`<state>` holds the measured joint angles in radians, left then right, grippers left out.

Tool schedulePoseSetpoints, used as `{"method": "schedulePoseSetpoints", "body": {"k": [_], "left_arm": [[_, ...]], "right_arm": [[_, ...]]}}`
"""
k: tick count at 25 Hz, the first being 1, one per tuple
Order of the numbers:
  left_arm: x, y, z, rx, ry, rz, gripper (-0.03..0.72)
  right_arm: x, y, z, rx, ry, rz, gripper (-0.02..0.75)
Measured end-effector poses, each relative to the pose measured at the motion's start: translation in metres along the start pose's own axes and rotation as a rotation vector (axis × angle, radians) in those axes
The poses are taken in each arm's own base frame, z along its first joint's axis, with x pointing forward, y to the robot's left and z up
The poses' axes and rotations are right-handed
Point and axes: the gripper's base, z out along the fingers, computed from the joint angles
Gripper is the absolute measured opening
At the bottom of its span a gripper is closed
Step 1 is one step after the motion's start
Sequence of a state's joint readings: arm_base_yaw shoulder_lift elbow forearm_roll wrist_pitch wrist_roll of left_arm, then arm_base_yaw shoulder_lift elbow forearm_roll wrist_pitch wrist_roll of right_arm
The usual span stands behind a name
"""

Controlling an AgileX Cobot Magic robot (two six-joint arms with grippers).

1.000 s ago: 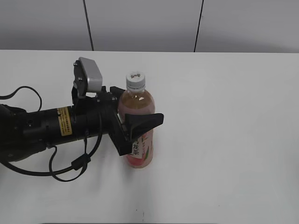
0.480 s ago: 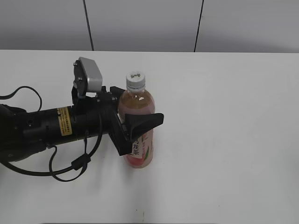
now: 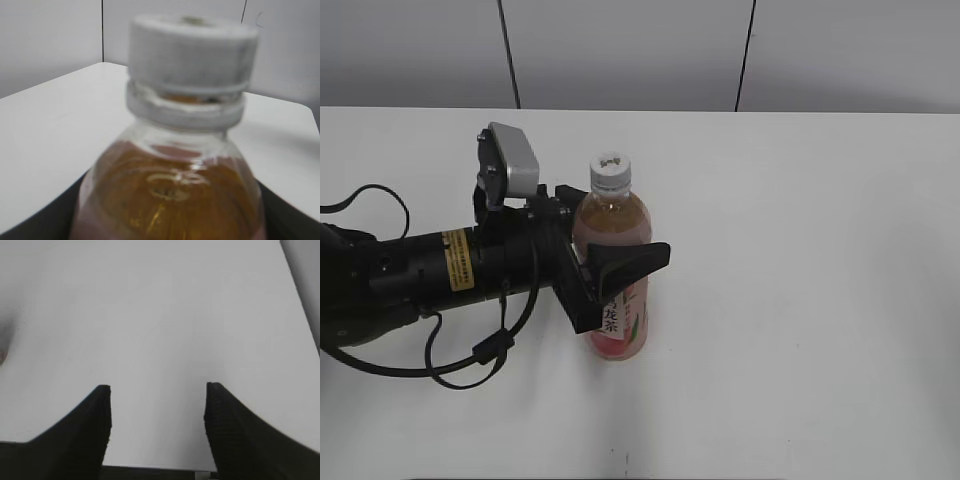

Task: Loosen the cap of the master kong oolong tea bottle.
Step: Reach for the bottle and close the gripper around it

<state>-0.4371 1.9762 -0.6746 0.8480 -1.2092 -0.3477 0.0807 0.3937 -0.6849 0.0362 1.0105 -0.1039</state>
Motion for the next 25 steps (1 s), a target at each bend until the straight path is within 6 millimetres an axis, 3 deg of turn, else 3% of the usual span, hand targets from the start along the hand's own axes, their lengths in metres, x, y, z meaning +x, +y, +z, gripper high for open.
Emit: {"method": "schedulePoseSetpoints", "body": {"k": [5, 8, 13, 18, 25], "left_arm": [[0.000, 0.000, 0.000, 0.000, 0.000, 0.000, 0.445], [0.000, 0.000, 0.000, 0.000, -0.001, 0.000, 0.445], [0.000, 0.000, 0.000, 0.001, -0.002, 0.000, 0.445], [0.000, 0.000, 0.000, 0.001, -0.003, 0.000, 0.445], [0.000, 0.000, 0.000, 0.001, -0.004, 0.000, 0.445]], "right_arm": [[-0.062, 0.004, 0.026, -0.128, 0.166, -0.064, 0.407], [-0.099, 0.005, 0.054, -0.207, 0.280, -0.048, 0.405], [-0.151, 0.008, 0.086, -0.294, 0.316, -0.017, 0.403], [-0.187, 0.018, 0.122, -0.330, 0.332, -0.061, 0.403], [-0.214, 0.076, 0.168, -0.345, 0.384, -0.179, 0.403]]}}
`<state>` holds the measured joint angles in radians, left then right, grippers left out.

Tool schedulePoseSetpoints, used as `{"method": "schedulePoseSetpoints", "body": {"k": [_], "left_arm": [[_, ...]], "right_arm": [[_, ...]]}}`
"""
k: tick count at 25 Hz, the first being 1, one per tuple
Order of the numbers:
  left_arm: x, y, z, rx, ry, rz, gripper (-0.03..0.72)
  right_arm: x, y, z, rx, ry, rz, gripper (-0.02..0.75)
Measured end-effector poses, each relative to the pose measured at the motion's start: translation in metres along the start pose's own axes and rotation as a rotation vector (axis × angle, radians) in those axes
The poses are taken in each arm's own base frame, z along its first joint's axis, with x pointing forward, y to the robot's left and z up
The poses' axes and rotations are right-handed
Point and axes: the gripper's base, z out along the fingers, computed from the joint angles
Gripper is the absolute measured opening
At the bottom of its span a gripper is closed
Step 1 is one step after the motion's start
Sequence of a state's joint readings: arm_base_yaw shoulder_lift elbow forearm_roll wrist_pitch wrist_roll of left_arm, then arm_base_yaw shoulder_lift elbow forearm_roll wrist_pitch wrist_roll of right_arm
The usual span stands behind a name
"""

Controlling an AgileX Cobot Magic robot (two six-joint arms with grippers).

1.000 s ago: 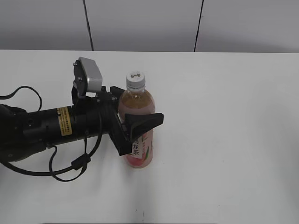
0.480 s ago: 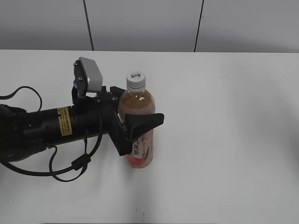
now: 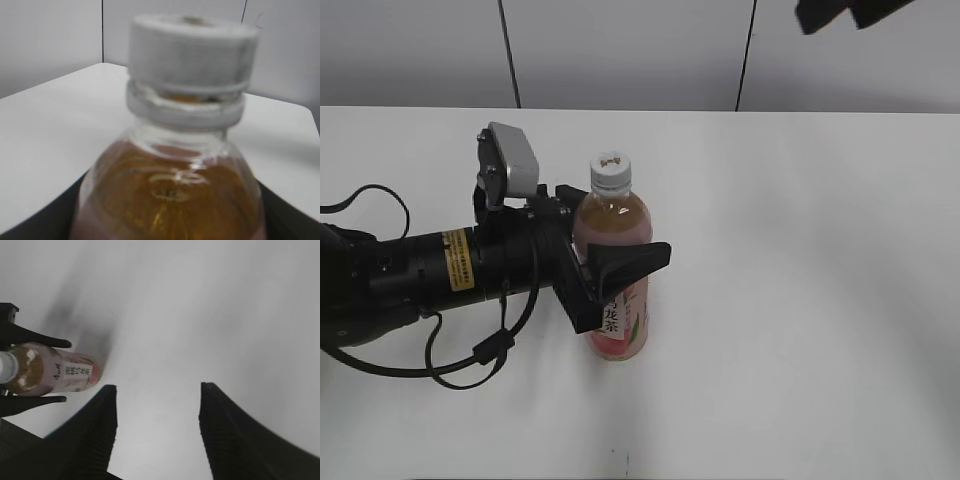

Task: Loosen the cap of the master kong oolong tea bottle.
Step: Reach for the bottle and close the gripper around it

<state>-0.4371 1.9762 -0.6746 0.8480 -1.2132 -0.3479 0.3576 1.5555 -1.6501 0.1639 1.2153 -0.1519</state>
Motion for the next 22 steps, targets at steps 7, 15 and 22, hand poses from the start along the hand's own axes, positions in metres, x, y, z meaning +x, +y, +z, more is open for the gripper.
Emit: {"method": "schedulePoseSetpoints", "body": {"k": [7, 15, 22], "left_arm": [[0.000, 0.000, 0.000, 0.000, 0.000, 0.000, 0.445], [0.000, 0.000, 0.000, 0.000, 0.000, 0.000, 0.445], [0.000, 0.000, 0.000, 0.000, 0.000, 0.000, 0.445]], "right_arm": [[-0.012, 0.046, 0.044, -0.039, 0.095, 0.099, 0.403], [-0.004, 0.108, 0.060, -0.104, 0.153, 0.038, 0.403], [-0.003, 0.135, 0.079, -0.125, 0.198, -0.014, 0.403]]}}
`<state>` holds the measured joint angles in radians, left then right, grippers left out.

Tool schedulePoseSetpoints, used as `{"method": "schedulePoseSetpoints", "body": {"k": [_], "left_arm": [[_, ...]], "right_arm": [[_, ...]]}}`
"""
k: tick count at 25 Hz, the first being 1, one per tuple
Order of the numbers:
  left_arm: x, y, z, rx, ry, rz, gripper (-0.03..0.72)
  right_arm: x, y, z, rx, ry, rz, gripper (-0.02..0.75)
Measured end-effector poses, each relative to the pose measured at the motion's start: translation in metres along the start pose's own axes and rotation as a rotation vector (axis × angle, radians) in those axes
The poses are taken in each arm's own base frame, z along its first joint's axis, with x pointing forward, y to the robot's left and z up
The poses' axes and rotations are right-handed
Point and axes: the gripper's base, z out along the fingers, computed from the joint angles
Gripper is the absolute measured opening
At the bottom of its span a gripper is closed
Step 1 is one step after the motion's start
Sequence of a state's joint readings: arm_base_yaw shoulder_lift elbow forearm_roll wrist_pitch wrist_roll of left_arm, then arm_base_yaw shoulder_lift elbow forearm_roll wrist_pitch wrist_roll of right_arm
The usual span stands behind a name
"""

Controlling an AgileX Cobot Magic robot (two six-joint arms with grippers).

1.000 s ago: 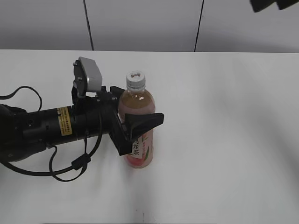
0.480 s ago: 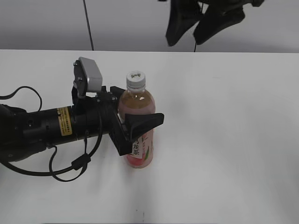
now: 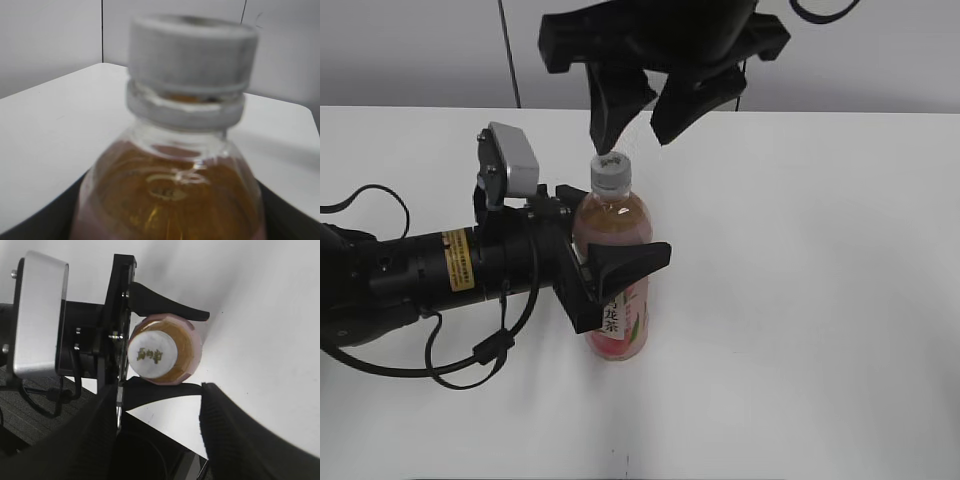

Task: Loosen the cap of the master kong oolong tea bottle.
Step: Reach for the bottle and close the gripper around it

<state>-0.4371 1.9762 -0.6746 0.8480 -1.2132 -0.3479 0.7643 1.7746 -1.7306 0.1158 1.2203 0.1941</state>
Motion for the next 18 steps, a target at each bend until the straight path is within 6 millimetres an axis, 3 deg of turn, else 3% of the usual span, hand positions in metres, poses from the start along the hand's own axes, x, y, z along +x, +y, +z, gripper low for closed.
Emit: {"method": "schedulePoseSetpoints", "body": {"k": [8, 18], "left_arm": [[0.000, 0.000, 0.000, 0.000, 0.000, 0.000, 0.445], [0.000, 0.000, 0.000, 0.000, 0.000, 0.000, 0.445]], "right_arm": [[-0.020, 0.004, 0.015, -0.003, -0.011, -0.008, 0.403], [-0.022, 0.002, 0.026, 0.013, 0.006, -0.010, 0.403]]}}
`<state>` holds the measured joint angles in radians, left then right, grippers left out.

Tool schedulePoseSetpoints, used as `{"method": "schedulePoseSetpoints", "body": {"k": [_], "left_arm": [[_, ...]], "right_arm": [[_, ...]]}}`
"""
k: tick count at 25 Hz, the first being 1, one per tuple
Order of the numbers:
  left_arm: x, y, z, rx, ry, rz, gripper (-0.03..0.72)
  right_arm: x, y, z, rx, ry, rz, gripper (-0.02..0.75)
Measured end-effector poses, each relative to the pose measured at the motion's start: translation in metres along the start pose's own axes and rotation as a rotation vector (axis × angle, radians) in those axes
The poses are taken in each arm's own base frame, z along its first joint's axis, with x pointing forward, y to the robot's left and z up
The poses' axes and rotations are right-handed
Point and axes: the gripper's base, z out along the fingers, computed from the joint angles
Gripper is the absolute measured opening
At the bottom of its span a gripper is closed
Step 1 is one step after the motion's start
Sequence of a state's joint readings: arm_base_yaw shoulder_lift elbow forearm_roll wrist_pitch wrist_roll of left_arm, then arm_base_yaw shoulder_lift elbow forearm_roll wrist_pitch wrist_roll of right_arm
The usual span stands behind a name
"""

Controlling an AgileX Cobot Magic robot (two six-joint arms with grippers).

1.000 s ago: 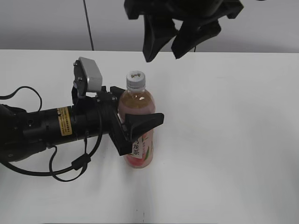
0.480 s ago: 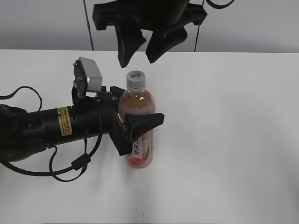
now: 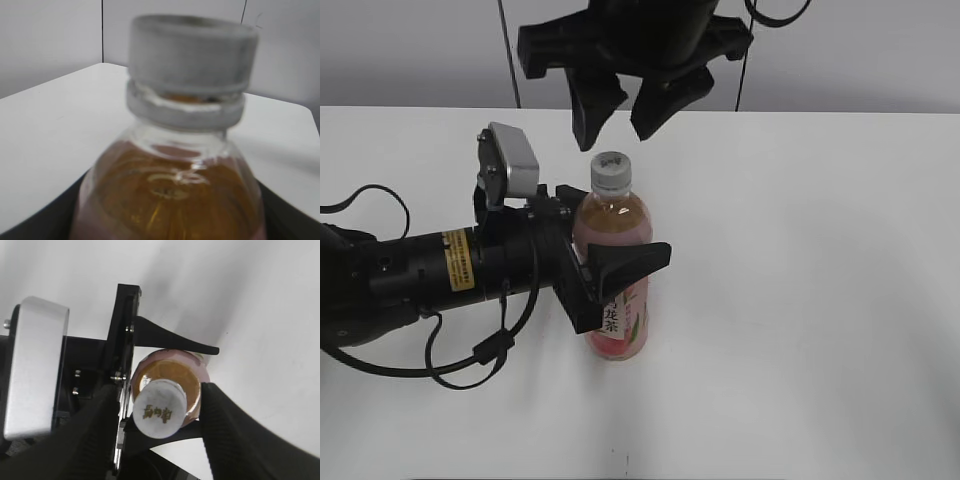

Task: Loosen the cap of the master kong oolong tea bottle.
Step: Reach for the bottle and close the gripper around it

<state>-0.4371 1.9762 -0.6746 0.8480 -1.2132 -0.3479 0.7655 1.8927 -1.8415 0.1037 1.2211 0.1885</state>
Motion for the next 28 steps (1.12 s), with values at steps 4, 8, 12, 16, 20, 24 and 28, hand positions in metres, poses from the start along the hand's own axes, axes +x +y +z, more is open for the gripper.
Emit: {"method": "schedulePoseSetpoints", "body": {"k": [4, 8, 12, 16, 20, 24, 28], "left_arm": [[0.000, 0.000, 0.000, 0.000, 0.000, 0.000, 0.445], [0.000, 0.000, 0.000, 0.000, 0.000, 0.000, 0.445], [0.000, 0.000, 0.000, 0.000, 0.000, 0.000, 0.445], [0.000, 0.000, 0.000, 0.000, 0.001, 0.000, 0.445], [0.000, 0.000, 0.000, 0.000, 0.001, 0.000, 0.445], [0.000, 0.000, 0.000, 0.000, 0.001, 0.000, 0.445], [0.000, 0.000, 0.000, 0.000, 0.000, 0.000, 0.445]], "right_arm": [[0.000, -0.001, 0.000, 0.018, -0.003, -0.008, 0.403], [0.001, 0.004, 0.000, 0.027, -0.004, -0.041, 0.403], [0.004, 0.015, 0.002, 0.054, -0.006, -0.110, 0.403], [0.005, 0.019, 0.002, 0.071, -0.009, -0.136, 0.402], [0.006, 0.018, 0.004, 0.072, -0.004, -0.137, 0.401], [0.010, 0.016, 0.013, 0.090, 0.029, -0.140, 0.400], [0.011, 0.015, 0.017, 0.092, 0.041, -0.141, 0.400]]}}
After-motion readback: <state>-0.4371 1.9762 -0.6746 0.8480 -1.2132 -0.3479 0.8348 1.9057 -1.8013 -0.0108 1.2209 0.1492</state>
